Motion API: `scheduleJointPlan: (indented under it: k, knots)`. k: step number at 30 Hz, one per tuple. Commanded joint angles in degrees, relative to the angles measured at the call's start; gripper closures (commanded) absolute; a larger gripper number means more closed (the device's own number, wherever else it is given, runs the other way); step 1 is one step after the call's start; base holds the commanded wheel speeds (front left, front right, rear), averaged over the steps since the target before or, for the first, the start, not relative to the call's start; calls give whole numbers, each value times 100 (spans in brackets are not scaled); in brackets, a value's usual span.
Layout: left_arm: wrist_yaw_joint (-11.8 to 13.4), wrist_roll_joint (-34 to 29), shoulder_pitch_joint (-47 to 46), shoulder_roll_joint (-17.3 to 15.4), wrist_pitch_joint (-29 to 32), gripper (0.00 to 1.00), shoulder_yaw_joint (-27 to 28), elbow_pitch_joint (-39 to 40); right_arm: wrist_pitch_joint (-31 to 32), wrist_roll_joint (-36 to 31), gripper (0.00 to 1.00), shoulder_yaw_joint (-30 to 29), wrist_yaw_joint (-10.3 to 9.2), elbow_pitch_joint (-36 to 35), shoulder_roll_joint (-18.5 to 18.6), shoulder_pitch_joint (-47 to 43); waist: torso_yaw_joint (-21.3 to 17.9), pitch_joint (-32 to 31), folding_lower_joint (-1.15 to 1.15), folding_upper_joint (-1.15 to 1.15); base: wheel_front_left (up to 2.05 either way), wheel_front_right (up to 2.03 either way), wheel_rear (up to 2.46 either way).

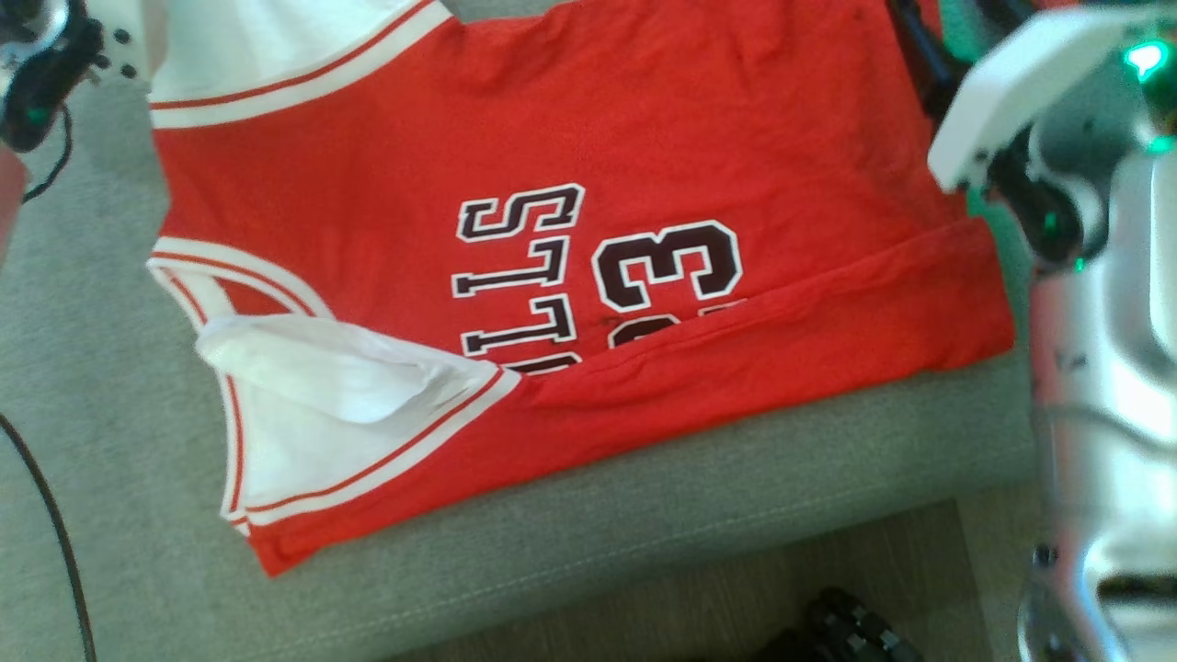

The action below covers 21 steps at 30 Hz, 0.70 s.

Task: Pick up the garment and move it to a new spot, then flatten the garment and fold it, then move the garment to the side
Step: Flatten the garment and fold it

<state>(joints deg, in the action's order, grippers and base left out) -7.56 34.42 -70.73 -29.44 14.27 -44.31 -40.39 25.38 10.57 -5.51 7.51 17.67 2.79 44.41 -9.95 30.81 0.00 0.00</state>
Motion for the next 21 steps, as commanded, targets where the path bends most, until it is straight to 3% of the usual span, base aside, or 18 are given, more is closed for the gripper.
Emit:
scheduleJointPlan:
  k: [1,7,17,21]
  knots:
    - [8,-5,-243,-193,-75,100,143,146,106,-111,0,50,-2,81,9,340,96,-74,0,0,0,0,0]
    - [8,32,-262,-130,-107,100,24,168,353,-532,0,-42,-2,1114,9,1065,257,-167,0,0,0,0,0]
    - [8,107,-271,-79,-160,100,-122,188,250,-1066,0,-430,-2,1962,9,1430,412,-208,0,0,0,0,0]
    - [8,119,-308,-72,-170,100,-202,213,109,-1287,19,-667,-2,2215,9,1567,478,-167,0,0,0,0,0]
